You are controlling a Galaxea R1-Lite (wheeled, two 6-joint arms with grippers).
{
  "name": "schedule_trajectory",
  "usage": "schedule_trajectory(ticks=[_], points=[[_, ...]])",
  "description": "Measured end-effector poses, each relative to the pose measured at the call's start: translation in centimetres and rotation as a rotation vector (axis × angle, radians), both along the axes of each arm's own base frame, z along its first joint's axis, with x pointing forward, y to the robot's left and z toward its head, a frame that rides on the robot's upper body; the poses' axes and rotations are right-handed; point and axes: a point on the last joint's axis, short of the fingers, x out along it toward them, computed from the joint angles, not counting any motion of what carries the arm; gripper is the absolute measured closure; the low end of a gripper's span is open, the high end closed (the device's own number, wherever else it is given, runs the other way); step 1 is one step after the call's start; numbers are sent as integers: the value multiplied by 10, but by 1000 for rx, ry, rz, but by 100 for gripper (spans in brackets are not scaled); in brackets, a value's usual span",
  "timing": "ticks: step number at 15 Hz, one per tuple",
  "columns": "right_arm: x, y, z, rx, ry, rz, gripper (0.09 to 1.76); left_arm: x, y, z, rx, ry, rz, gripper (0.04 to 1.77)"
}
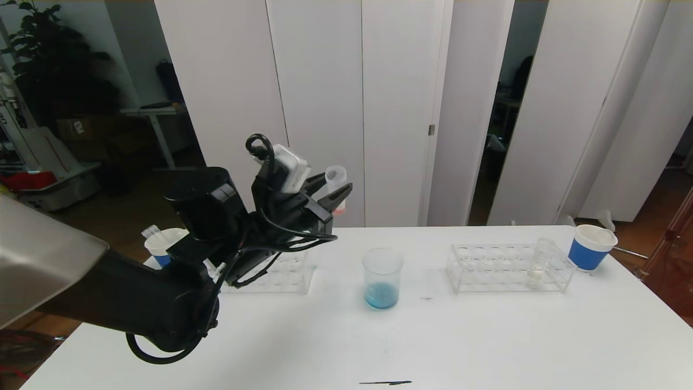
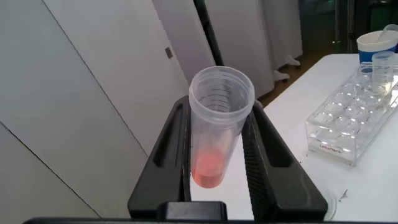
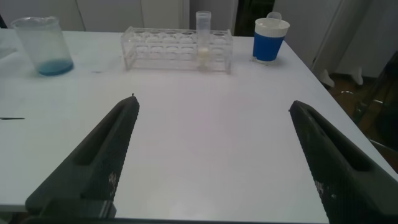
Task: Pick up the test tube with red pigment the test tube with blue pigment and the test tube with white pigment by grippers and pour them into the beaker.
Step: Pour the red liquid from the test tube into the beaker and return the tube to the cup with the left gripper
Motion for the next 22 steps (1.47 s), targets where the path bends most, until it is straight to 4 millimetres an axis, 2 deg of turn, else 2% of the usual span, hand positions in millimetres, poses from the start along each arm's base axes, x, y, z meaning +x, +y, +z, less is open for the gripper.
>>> schedule_trajectory(ticks=[5,14,22], points=[[0,0,0,0,0,0,12,31,-14,-28,169,-126,-9,123],[0,0,0,0,0,0,12,56,-19,-72,455,-391,32,123],[0,0,0,0,0,0,12,59,-16,-85,581,-582,129,123]])
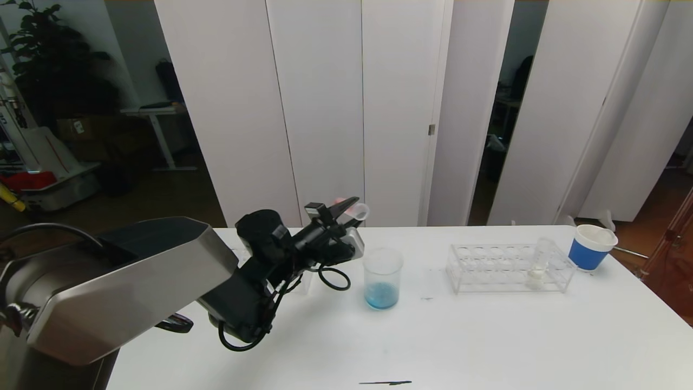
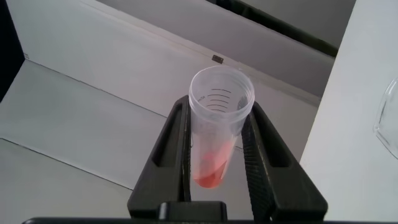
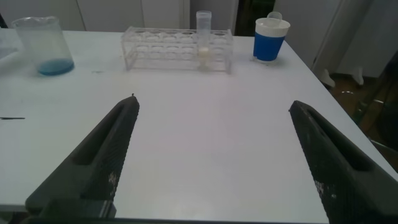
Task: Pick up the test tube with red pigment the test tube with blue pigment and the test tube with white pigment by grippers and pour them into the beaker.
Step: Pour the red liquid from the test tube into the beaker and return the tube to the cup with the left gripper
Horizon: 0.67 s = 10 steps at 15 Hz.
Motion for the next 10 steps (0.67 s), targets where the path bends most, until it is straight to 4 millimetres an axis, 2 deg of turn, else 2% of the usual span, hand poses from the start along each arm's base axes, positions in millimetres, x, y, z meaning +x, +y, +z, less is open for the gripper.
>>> schedule_trajectory(ticks=[10], points=[[0,0,0,0,0,0,12,-1,-5,-9,95,-62,35,123]])
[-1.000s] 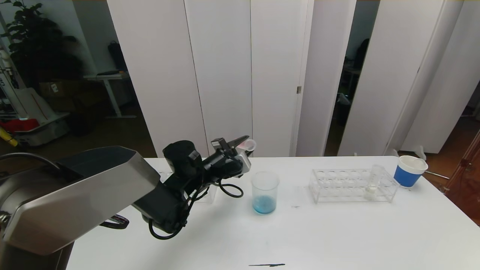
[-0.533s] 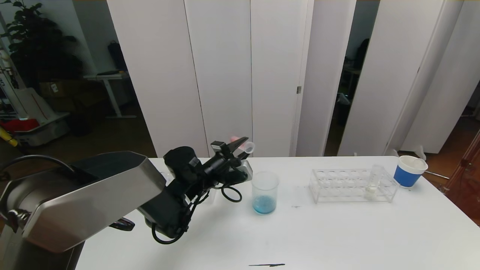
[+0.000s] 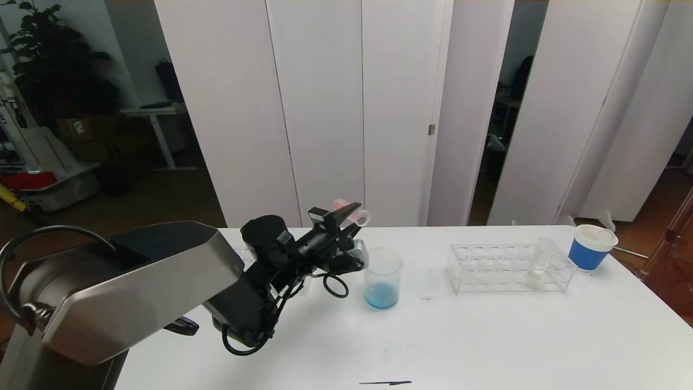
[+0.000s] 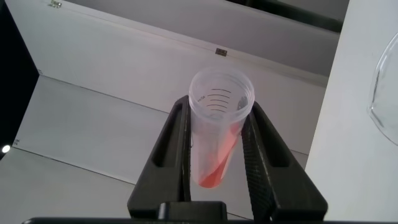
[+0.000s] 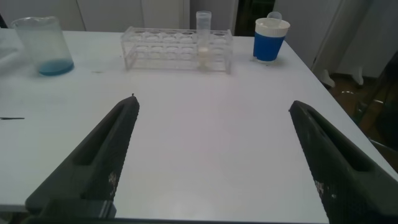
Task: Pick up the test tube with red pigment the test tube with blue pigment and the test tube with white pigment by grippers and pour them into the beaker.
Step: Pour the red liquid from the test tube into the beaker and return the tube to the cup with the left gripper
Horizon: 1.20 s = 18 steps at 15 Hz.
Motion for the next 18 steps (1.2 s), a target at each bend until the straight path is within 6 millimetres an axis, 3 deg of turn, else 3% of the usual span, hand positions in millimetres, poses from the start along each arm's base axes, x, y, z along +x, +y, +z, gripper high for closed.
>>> schedule_trajectory(ticks=[18], points=[[0,0,0,0,0,0,12,-2,-5,0,25,-22,-91,123]])
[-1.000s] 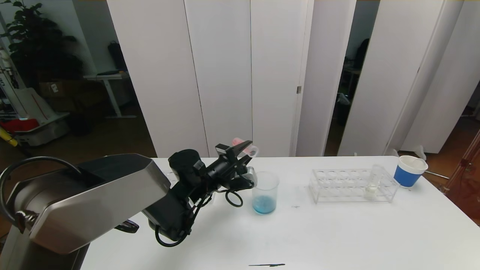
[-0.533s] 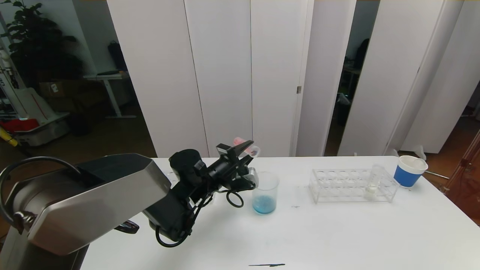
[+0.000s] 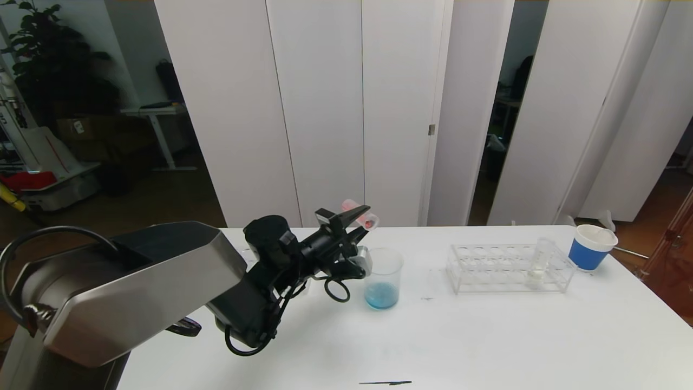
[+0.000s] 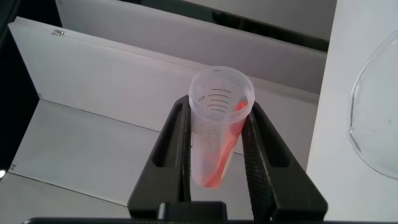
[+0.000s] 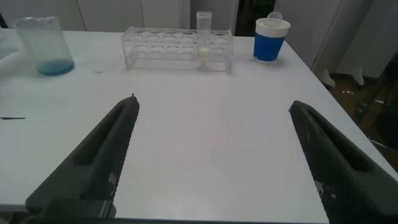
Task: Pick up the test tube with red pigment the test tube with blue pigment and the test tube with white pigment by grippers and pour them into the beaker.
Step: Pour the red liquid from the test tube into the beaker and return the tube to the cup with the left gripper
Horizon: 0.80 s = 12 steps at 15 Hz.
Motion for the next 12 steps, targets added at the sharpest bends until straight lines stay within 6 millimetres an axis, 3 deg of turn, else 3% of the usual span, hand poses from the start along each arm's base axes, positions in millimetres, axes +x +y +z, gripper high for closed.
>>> schedule_trajectory(ticks=[12], points=[[0,0,0,0,0,0,12,3,-2,-1,16,-29,-27,123]])
